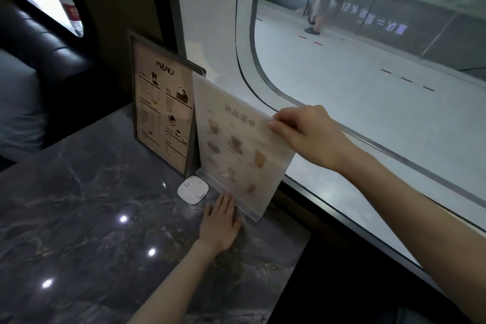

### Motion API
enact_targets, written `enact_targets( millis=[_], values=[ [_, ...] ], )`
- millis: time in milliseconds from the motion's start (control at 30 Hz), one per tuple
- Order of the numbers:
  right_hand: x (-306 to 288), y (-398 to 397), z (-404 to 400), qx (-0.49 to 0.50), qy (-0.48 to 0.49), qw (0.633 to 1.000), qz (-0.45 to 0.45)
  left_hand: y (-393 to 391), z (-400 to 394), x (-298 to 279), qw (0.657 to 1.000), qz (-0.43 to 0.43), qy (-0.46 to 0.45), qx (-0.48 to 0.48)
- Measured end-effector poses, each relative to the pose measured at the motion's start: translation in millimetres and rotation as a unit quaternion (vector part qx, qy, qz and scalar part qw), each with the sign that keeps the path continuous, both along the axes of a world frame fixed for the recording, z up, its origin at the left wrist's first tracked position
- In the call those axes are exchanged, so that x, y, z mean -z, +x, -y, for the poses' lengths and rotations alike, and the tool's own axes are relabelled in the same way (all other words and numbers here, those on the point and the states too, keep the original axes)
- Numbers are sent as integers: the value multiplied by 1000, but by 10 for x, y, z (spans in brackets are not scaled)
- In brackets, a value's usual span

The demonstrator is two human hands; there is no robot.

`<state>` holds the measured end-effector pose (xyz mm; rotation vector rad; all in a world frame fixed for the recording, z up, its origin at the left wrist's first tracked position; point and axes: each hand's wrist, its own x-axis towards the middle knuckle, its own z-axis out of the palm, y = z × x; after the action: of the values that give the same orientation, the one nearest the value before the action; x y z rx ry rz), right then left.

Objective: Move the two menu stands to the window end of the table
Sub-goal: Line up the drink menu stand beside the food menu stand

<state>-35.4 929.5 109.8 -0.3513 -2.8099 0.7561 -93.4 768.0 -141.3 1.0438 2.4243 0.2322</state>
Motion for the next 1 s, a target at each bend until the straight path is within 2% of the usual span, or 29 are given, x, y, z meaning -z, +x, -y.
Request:
enact_targets(
  millis=[400,1000],
  values=[
    [-80,18,-172,38,-53,997,-50,31,225,-112,998,-37,46,-10],
    [17,-104,-221,47,-100,994,-16,64,354,-68,998,-28,46,-28]
  ],
)
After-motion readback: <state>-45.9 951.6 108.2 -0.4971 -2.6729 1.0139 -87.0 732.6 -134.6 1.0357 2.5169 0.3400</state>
